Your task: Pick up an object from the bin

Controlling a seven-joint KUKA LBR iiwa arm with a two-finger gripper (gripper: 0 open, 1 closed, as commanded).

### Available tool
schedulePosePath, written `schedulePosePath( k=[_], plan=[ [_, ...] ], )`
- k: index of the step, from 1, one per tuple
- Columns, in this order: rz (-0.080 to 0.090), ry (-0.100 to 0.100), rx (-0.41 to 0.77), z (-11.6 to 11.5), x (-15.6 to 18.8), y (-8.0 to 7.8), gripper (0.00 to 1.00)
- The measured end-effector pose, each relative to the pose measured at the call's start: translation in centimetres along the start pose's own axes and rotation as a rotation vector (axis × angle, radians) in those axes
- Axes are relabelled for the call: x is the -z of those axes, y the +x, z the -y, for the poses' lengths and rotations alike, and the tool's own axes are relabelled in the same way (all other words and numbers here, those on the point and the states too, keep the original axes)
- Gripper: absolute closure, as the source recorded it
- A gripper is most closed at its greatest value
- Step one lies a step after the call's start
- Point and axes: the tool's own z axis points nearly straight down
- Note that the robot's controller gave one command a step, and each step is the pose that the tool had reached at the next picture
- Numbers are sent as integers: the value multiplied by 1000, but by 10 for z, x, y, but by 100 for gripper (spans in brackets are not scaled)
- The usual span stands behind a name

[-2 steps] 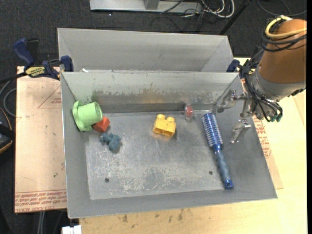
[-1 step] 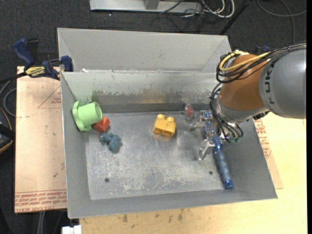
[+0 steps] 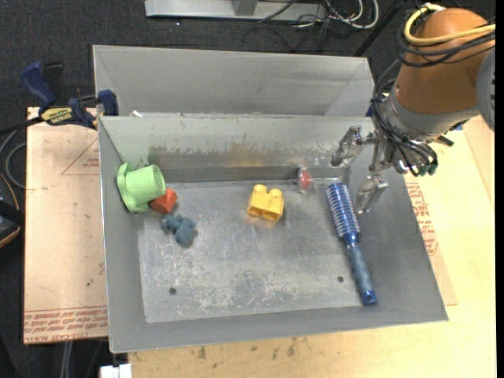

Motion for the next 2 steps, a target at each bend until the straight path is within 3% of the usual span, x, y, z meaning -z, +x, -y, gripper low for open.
schedulePosePath(
  k=[1, 2],
  plan=[
    [-19, -7, -20, 11, -94, 18, 0],
    [0, -1, 49, 5, -9, 12, 0]
  ],
)
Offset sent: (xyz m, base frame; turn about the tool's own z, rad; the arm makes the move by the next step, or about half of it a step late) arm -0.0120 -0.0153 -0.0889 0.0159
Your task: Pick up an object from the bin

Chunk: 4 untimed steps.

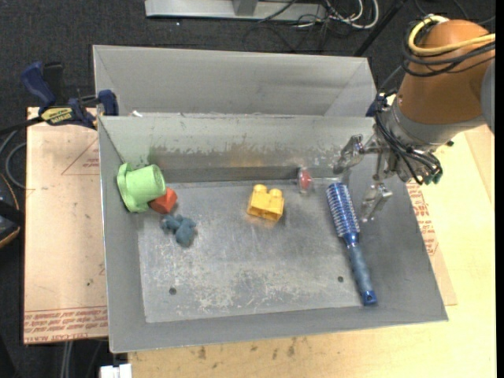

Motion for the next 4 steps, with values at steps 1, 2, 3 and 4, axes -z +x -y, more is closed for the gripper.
schedulePosePath(
  k=[1, 2, 3, 4],
  plan=[
    [-11, -7, -71, -31, -91, -57, 0],
    [-8, -4, 17, -90, -146, -77, 0],
    [-1, -3, 11, -87, -143, -78, 100],
    [0, -2, -18, -93, 25, -51, 100]
  ],
)
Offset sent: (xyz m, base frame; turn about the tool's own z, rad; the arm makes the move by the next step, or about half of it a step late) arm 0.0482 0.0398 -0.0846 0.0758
